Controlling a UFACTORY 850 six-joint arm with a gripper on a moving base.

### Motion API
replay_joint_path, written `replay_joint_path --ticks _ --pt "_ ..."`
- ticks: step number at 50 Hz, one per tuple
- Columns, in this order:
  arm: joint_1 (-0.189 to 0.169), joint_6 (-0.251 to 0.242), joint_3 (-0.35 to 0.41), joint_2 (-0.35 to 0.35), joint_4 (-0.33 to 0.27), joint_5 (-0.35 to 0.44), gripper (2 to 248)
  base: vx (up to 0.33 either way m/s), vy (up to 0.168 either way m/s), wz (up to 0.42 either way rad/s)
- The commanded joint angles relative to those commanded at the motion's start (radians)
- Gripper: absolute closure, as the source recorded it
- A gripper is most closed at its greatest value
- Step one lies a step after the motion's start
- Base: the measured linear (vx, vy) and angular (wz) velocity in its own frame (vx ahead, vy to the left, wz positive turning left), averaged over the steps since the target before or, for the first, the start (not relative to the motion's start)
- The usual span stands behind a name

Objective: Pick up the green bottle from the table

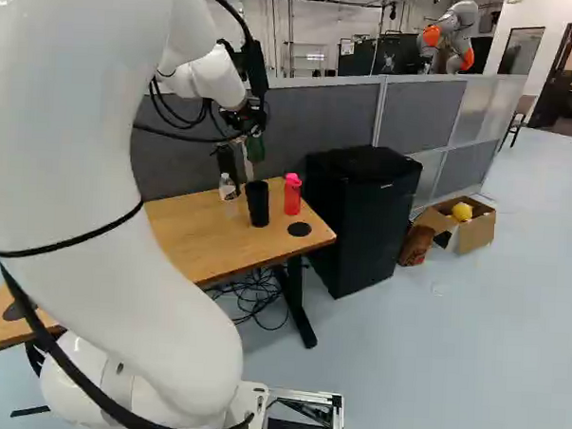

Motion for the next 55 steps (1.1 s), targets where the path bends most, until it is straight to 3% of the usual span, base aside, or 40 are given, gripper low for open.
replay_joint_path --ticks 55 --pt "0.023 0.000 0.288 0.304 0.000 0.000 129 0.000 0.000 0.000"
